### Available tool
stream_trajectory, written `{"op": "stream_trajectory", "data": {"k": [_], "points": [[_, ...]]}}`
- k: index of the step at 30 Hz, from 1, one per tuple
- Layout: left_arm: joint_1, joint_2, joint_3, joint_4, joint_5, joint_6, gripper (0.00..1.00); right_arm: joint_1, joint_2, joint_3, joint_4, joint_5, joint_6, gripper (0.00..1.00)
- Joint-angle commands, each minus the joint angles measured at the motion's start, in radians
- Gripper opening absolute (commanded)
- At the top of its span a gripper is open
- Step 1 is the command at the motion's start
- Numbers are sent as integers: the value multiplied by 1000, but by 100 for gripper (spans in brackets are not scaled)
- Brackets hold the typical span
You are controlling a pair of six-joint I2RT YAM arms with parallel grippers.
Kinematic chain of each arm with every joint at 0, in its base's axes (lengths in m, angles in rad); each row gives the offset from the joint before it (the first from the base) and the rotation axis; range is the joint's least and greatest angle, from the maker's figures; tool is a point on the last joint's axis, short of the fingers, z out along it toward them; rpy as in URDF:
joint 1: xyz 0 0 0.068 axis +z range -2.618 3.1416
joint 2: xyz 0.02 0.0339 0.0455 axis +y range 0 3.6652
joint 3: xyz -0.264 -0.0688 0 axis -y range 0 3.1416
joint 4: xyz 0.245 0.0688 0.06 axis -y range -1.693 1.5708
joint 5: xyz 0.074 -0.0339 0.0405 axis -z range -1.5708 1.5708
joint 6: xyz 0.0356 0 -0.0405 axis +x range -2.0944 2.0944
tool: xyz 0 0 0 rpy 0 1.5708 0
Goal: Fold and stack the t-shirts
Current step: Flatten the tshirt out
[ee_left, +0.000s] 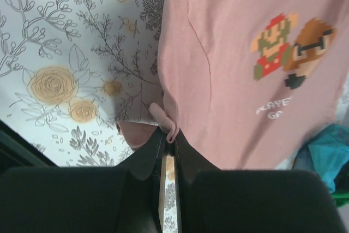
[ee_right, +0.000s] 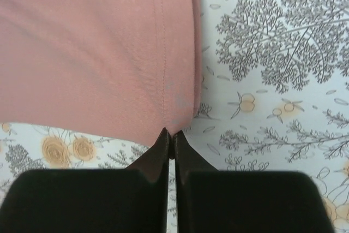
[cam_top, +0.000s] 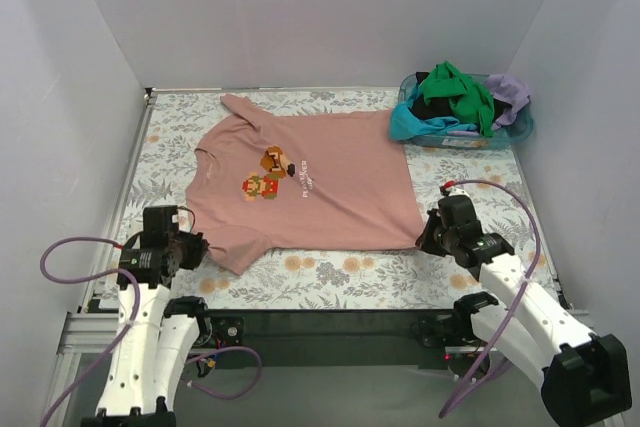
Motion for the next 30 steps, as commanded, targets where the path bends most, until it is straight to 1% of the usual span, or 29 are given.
{"op": "stream_trajectory", "data": {"k": [1,2,5,10,14,16,20,26,29,30], "points": [[-3,-79,61,-165,7,-31,0,8,-89,-10,-181,-61,30,1],[-3,-117,71,-194,13,-31,0,8,-107,-17,-186,-118,33,1],[-5,-178,81,-232,36,-18,0,11,-155,-14,-236,-185,47,1],[-3,-220,98,-257,10,-33,0,19,-184,-8,-302,-151,45,1],[-3,-200,47,-185,73,-18,0,19,-190,1,-301,-134,44,1],[-3,-177,13,-150,78,-21,0,19,-179,7,-299,-116,41,1],[-5,-130,-4,-82,90,-21,0,19,-146,36,-288,-102,27,1],[-3,-82,50,-40,86,-16,0,19,-121,96,-265,-104,10,1],[-3,-71,114,-27,73,-2,0,19,-121,188,-256,-117,-25,1],[-3,-71,177,-18,46,1,0,19,-123,246,-250,-107,-41,1]]}}
